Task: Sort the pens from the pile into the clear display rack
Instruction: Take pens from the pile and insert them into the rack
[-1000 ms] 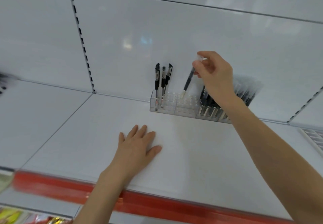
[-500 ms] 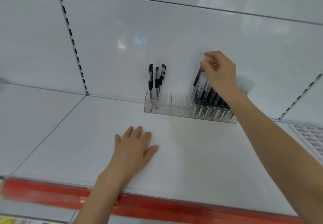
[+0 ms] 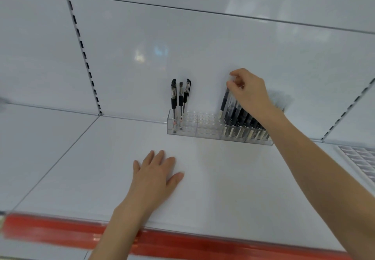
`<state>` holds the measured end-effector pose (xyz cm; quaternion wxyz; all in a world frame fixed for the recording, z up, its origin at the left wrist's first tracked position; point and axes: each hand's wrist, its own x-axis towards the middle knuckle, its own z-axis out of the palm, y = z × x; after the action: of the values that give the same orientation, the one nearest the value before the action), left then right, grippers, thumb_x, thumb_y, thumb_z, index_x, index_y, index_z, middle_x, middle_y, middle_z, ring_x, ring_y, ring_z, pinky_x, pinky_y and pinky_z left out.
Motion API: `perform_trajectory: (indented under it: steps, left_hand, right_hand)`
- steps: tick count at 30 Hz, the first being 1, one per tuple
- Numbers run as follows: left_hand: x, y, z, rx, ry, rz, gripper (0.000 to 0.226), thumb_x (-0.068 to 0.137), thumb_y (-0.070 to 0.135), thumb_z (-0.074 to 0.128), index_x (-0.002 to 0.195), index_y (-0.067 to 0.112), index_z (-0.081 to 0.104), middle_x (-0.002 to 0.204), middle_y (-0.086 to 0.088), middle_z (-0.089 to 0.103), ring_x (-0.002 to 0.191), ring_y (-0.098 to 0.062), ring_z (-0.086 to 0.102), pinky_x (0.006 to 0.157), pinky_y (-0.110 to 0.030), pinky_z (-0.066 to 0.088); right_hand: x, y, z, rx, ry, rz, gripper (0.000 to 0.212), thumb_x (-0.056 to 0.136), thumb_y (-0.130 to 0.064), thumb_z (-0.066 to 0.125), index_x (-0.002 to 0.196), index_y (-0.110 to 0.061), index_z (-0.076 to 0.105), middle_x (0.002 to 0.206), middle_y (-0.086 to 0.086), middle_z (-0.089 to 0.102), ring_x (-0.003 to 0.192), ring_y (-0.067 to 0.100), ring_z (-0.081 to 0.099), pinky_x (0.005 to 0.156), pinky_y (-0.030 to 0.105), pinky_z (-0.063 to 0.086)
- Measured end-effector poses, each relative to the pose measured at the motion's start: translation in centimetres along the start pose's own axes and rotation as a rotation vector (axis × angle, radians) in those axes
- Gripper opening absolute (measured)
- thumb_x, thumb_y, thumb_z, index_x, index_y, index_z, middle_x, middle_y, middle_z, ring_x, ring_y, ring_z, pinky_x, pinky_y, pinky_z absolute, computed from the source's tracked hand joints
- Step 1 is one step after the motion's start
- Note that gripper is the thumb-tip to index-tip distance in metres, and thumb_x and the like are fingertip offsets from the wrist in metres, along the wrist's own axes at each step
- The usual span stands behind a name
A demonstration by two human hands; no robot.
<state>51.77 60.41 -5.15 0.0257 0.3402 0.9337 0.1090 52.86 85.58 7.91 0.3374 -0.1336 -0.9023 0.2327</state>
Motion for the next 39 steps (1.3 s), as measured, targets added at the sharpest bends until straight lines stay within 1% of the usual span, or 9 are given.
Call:
perform_trajectory:
  steps: [11, 16, 20, 22, 25, 28, 30, 33, 39]
  left_hand:
    - [-0.1, 0.0, 0.0, -0.028, 0.015, -0.007, 0.101, 0.055, 0.069, -0.009, 0.137, 0.031, 0.036, 0.154, 0.001, 0.022, 0.144, -0.023, 0.012, 0.111, -0.048, 0.016]
    - [-0.2, 0.1, -0.1, -0.072, 0.028, -0.005, 0.100, 0.056, 0.070, -0.005, 0.136, 0.029, 0.039, 0.153, 0.001, 0.024, 0.143, -0.024, 0.013, 0.110, -0.047, 0.017]
    - [-0.3, 0.0, -0.3, -0.112, 0.019, -0.006, 0.086, 0.069, 0.073, 0.011, 0.134, 0.027, 0.043, 0.151, 0.002, 0.029, 0.143, -0.021, 0.015, 0.111, -0.045, 0.016]
    - [-0.2, -0.2, -0.5, -0.140, 0.028, -0.003, 0.066, 0.085, 0.063, 0.029, 0.131, 0.021, 0.048, 0.146, 0.000, 0.037, 0.141, -0.020, 0.021, 0.110, -0.044, 0.020]
    - [-0.7, -0.4, -1.4, -0.188, 0.152, 0.044, 0.081, 0.072, 0.063, 0.020, 0.115, 0.009, 0.061, 0.125, -0.010, 0.058, 0.121, -0.028, 0.050, 0.100, -0.042, 0.038]
    - [-2.0, -0.1, -2.1, -0.158, 0.222, 0.074, 0.082, 0.070, 0.059, 0.016, 0.114, 0.008, 0.063, 0.117, -0.012, 0.063, 0.106, -0.033, 0.059, 0.095, -0.044, 0.043]
    - [-3.4, 0.1, -2.6, -0.153, 0.252, 0.081, 0.077, 0.074, 0.058, 0.020, 0.115, 0.008, 0.063, 0.116, -0.013, 0.065, 0.105, -0.033, 0.060, 0.096, -0.046, 0.043]
    - [-6.6, -0.5, -2.8, -0.131, 0.392, 0.074, 0.056, 0.082, 0.045, 0.036, 0.103, 0.005, 0.068, 0.100, -0.014, 0.071, 0.090, -0.032, 0.068, 0.082, -0.050, 0.049]
    - [-15.7, -5.1, -3.2, -0.130, 0.487, -0.109, 0.042, 0.085, 0.037, 0.044, 0.102, 0.008, 0.069, 0.096, -0.007, 0.072, 0.086, -0.025, 0.068, 0.075, -0.028, 0.049]
  right_hand:
    - [-0.5, 0.1, 0.6, -0.149, 0.030, -0.090, 0.018, 0.091, -0.015, 0.049, 0.098, -0.002, 0.061, 0.093, 0.010, 0.067, 0.087, 0.020, 0.058, 0.074, 0.021, 0.038]
    - [-0.7, 0.1, 0.6, -0.167, 0.007, -0.069, 0.026, 0.092, -0.015, 0.047, 0.114, -0.003, 0.054, 0.102, 0.012, 0.065, 0.096, 0.025, 0.057, 0.078, 0.026, 0.038]
    - [-1.6, 0.2, -0.1, -0.177, 0.001, -0.119, 0.031, 0.094, -0.017, 0.046, 0.122, -0.006, 0.053, 0.119, 0.010, 0.060, 0.114, 0.024, 0.049, 0.084, 0.011, 0.024]
    - [-2.7, -0.2, -1.2, -0.180, 0.027, -0.161, 0.027, 0.093, -0.017, 0.048, 0.116, -0.006, 0.059, 0.121, 0.009, 0.060, 0.119, 0.023, 0.047, 0.086, 0.005, 0.019]
    - [-5.1, -1.6, -3.3, -0.154, -0.113, -0.142, 0.025, 0.093, -0.018, 0.050, 0.113, -0.008, 0.062, 0.121, 0.003, 0.060, 0.117, 0.017, 0.047, 0.084, 0.005, 0.021]
    - [-8.5, -2.9, -4.7, -0.098, -0.280, -0.110, 0.027, 0.090, -0.025, 0.055, 0.115, -0.017, 0.061, 0.111, -0.008, 0.059, 0.105, 0.005, 0.047, 0.081, 0.007, 0.026]
    - [-11.4, -3.9, -4.7, -0.014, -0.293, -0.081, 0.028, 0.088, -0.029, 0.057, 0.115, -0.023, 0.061, 0.110, -0.014, 0.057, 0.105, 0.001, 0.048, 0.087, 0.010, 0.030]
    - [-15.7, -5.9, -3.1, 0.136, -0.294, -0.093, 0.025, 0.086, -0.030, 0.059, 0.111, -0.030, 0.060, 0.109, -0.021, 0.057, 0.107, -0.006, 0.049, 0.091, 0.006, 0.034]
    - [-20.7, -11.7, 3.0, 0.388, -0.406, -0.188, 0.023, 0.085, -0.034, 0.059, 0.104, -0.046, 0.054, 0.112, -0.028, 0.056, 0.109, -0.014, 0.048, 0.090, -0.002, 0.030]
